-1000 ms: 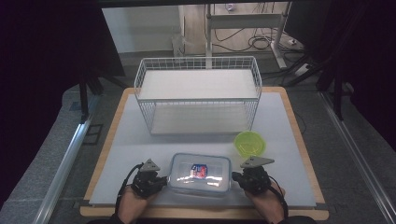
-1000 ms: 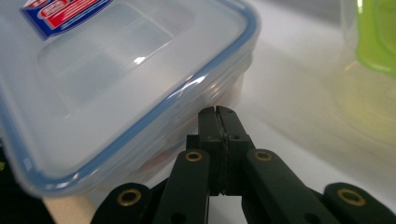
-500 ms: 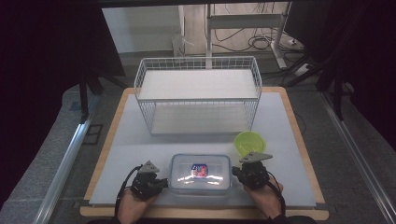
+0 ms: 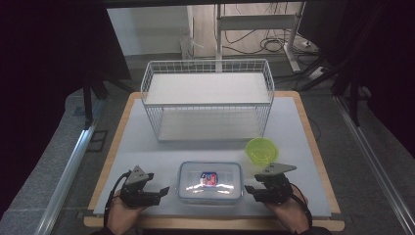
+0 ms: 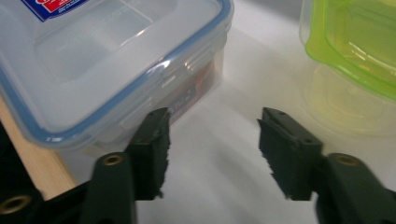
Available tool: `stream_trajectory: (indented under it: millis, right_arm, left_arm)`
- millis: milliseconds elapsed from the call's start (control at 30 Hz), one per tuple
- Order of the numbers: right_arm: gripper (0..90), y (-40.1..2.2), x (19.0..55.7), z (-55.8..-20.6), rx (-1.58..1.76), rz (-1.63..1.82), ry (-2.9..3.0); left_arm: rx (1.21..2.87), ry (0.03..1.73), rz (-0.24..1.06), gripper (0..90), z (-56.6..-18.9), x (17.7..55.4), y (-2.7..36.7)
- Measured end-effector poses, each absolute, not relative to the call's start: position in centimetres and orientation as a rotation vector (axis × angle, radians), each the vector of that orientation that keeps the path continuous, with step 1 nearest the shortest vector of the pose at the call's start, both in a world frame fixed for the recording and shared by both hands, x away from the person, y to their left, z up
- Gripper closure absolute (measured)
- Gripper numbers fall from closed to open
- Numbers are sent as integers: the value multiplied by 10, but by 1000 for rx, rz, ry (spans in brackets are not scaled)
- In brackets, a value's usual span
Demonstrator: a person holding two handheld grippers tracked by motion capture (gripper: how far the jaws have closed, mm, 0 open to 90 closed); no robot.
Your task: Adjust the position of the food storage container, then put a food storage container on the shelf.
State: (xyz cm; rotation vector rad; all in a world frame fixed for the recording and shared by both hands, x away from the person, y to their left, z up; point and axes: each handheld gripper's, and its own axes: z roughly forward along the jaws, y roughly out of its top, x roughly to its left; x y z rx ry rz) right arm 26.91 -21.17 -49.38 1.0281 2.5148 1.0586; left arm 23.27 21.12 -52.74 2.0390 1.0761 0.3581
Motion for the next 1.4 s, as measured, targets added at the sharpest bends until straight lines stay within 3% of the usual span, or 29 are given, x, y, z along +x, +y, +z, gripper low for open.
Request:
stream_trajectory:
  millis: [133,167,500,1100,1233,1400]
  right_arm:
    - [312,-219,268,-493,1030,1090,2515]
    - [245,-221,268,-494,1029,1111,2525]
    - [43,-219,264,-497,1010,1121,2513]
    - [21,-211,262,-486,1062,1219,2521]
    - [88,-205,265,-483,1091,1248,2535]
    - [110,-196,271,-484,1116,1277,2572]
  left_arm:
    - [2086,1013,343,50,-534,234,205]
    - [2065,1016,314,16,-536,236,204]
    - [2011,1055,311,23,-528,235,209]
    - [1963,961,116,25,-510,242,195]
    - [1972,943,50,24,-510,251,186]
    - [1991,944,-46,11,-515,263,175]
